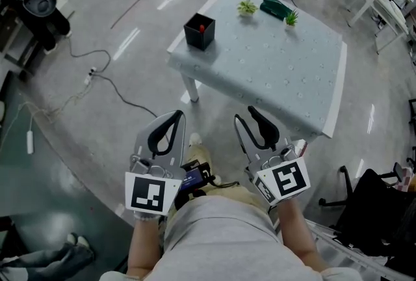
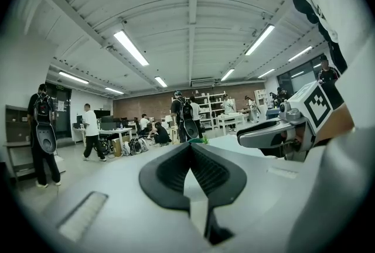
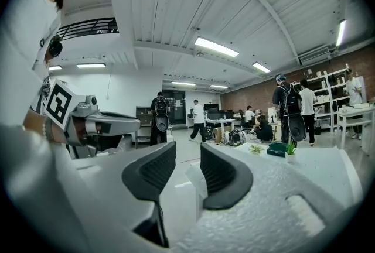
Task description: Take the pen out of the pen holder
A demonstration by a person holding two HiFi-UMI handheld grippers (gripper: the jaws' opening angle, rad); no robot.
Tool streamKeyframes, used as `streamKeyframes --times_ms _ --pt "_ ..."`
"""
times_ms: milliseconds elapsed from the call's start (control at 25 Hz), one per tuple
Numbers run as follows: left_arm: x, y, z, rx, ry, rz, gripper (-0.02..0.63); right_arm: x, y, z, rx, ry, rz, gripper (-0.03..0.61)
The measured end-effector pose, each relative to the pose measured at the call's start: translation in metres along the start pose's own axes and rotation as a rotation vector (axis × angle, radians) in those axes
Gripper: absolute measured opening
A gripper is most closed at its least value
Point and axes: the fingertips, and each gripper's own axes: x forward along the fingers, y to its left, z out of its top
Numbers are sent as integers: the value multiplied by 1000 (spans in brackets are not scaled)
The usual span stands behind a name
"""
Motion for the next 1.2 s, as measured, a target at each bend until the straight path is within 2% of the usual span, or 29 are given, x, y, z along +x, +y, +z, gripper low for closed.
streamKeyframes --times_ms 200,440,1200 --pt "28 24 -5 -18 -3 -20 12 31 -15 -1 8 11 -13 127" --pt "63 65 -8 10 12 -31 12 81 -28 -3 20 36 -11 127" --pt "160 177 -11 -20 12 -84 12 218 -75 30 -5 64 -76 127"
